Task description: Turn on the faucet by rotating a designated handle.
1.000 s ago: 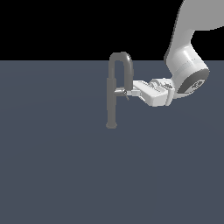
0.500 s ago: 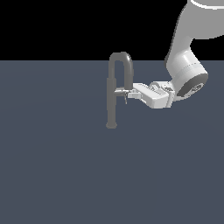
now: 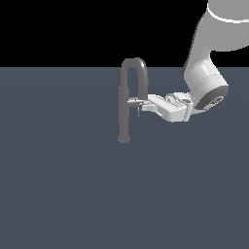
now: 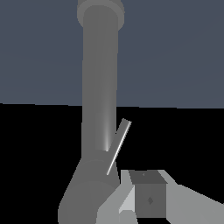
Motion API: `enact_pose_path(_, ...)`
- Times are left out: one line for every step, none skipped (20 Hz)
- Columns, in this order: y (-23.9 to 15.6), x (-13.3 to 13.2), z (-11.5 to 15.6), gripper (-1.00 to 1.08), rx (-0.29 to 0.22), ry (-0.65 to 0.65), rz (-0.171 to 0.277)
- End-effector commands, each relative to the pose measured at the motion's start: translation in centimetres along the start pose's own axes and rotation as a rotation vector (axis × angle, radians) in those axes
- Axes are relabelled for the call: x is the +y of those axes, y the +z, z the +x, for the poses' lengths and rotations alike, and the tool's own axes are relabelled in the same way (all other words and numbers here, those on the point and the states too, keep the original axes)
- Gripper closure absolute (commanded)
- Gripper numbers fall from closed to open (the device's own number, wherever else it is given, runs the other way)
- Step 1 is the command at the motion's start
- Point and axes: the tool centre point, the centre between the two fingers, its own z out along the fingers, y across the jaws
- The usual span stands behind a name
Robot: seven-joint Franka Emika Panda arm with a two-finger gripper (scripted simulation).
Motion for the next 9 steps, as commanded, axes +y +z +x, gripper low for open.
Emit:
enact_pose_path(0.3, -2.3, 2.7, 1.08, 0.032, 0.002, 0.049)
enact_pose_path(0.3, -2.5, 3.0, 1.08, 0.033, 0.004, 0.051)
enact_pose_path(0.3, -2.7, 3.2, 1.08, 0.034, 0.007, 0.054)
enact_pose_path(0.3, -2.9, 3.5, 1.08, 0.034, 0.009, 0.056)
enact_pose_path(0.4, -3.1, 3.8, 1.08, 0.035, 0.011, 0.058)
enact_pose_path(0.4, -3.2, 4.1, 1.08, 0.036, 0.013, 0.060)
enact_pose_path(0.4, -3.4, 4.3, 1.08, 0.037, 0.016, 0.062)
enact_pose_path(0.4, -3.6, 4.6, 1.08, 0.038, 0.018, 0.064)
enact_pose_path(0.4, -3.6, 4.6, 1.08, 0.038, 0.018, 0.064)
